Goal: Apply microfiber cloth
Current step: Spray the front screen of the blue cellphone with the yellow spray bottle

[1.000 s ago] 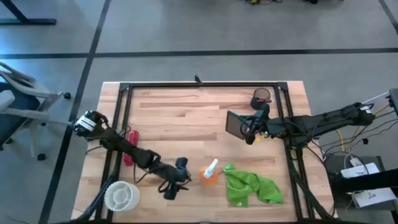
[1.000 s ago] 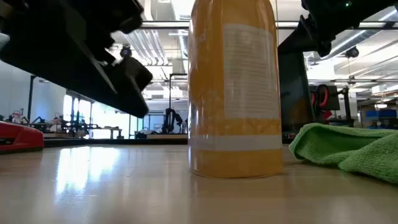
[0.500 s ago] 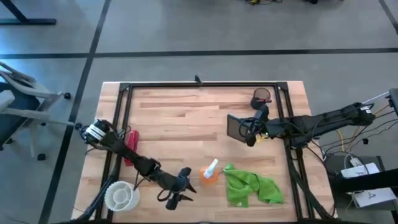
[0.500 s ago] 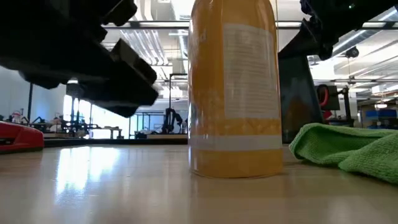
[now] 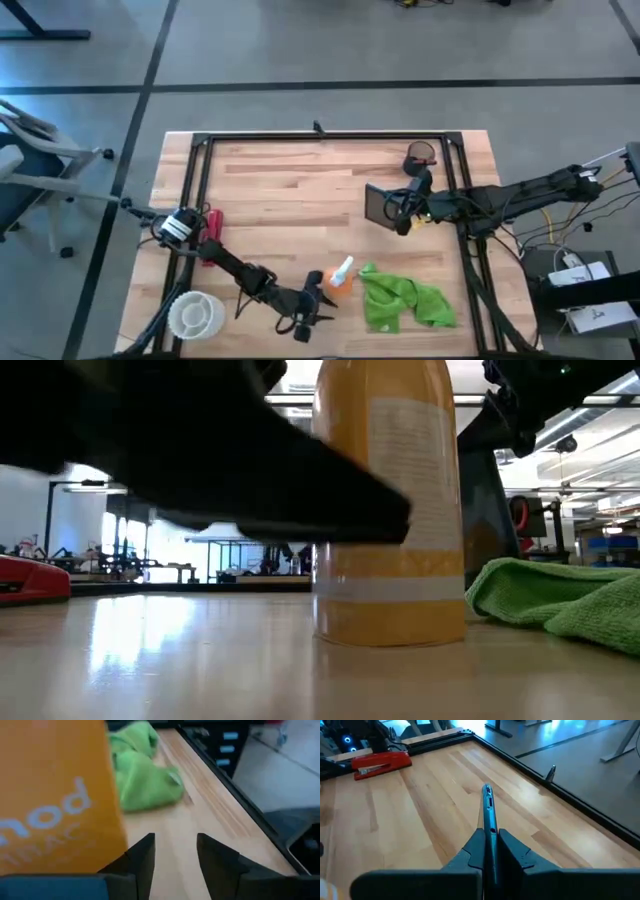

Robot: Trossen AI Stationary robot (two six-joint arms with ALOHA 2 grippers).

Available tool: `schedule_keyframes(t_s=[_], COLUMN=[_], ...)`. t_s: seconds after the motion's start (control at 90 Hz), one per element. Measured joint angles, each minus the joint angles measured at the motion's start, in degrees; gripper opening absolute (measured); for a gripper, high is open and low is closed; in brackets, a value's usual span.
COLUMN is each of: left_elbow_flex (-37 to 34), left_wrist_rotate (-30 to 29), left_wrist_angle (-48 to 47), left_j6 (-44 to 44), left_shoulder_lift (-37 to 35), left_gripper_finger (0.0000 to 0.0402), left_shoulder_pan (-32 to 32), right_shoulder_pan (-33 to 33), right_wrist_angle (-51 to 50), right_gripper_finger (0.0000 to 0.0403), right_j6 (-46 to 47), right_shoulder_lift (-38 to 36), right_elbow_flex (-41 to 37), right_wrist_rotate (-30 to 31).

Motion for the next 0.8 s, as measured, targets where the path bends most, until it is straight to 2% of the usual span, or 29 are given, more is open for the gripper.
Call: schedule_keyframes(t_s=[0.278,0.433,0.578,0.667,0.8], left_elbow_flex=[-0.02,-0.02,-0.11,-0.17,-0.66], left_wrist_rotate=[-1.74,-1.34,3.38,8.94,16.1], left_wrist_angle=[3.39,4.39,4.14,2.75,-7.66], left_j6=[0.41,2.5,3.59,3.87,4.0], left_shoulder_lift=[1.2,1.2,0.03,-2.93,-9.93], left_gripper_finger=[0.0126,0.012,0.0121,0.0125,0.0131], left_shoulder_pan=[4.43,7.25,7.6,7.18,7.3], right_shoulder_pan=[3.36,5.42,5.35,5.38,5.38], right_wrist_angle=[-0.78,-0.85,-0.93,-1.13,-1.34], right_gripper_finger=[0.0008,0.0008,0.0008,0.0008,0.0008], right_j6=[0.35,1.56,2.53,1.26,-0.03], right_shoulder_lift=[1.7,1.77,0.24,-1.1,-4.16], right_elbow_flex=[0.0,0.0,-0.02,-0.01,-0.02], right_wrist_rotate=[0.32,5.85,11.79,12.17,11.94])
